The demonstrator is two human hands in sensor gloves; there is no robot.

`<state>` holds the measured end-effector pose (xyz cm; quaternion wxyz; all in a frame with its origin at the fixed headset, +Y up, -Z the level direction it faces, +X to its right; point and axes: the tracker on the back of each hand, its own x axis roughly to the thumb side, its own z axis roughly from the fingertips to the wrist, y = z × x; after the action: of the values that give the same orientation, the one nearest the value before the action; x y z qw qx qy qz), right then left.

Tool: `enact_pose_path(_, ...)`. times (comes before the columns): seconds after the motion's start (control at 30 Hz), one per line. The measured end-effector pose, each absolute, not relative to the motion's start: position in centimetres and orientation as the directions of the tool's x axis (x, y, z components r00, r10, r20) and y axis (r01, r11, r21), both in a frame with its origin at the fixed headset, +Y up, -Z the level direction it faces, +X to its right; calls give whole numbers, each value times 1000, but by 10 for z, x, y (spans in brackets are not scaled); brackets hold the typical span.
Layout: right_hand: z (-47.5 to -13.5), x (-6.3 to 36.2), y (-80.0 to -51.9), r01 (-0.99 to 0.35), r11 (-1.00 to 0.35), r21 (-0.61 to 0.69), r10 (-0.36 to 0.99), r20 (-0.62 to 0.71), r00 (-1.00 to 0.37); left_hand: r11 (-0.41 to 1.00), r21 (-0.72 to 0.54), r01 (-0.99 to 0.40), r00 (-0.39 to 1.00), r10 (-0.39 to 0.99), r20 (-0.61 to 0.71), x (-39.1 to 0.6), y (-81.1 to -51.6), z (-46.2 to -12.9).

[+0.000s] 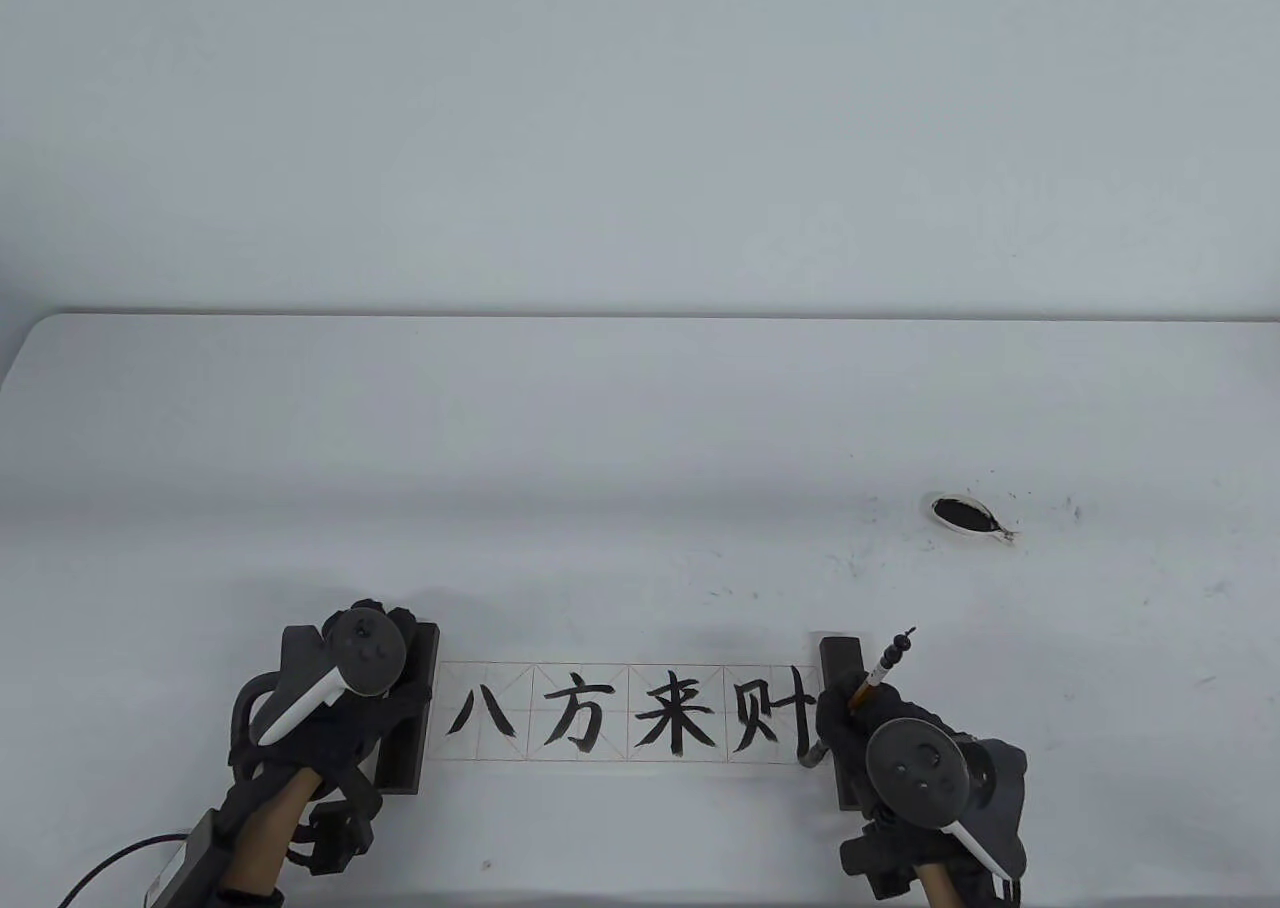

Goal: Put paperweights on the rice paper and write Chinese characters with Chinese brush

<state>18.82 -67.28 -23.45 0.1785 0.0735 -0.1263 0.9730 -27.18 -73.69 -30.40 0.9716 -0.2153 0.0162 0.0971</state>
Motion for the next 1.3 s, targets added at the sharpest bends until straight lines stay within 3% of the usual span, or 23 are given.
enact_pose_path(0.17,-234,188,-674,-381,-895,-230,341,197,-919,887,-417,-197,980,183,-74,-272,-737,-304)
enact_pose_path(0.33,-232,191,-672,-498,-814,-300,437,247,-865,888,-415,-199,980,184,-74,-272,-737,-304)
enact_pose_path(0.47,-232,189,-673,-415,-850,-325,357,225,-907,888,-416,-197,980,184,-73,-272,-737,-304)
enact_pose_path(1.03,-235,184,-678,-355,-897,-263,302,222,-927,887,-418,-198,980,185,-71,-272,-738,-304)
enact_pose_path(1.17,-235,185,-677,-401,-890,-216,349,243,-905,887,-418,-199,980,186,-71,-272,-738,-304)
enact_pose_path(1.3,-236,188,-677,-527,-839,-134,480,270,-834,887,-416,-201,979,188,-72,-272,-737,-305)
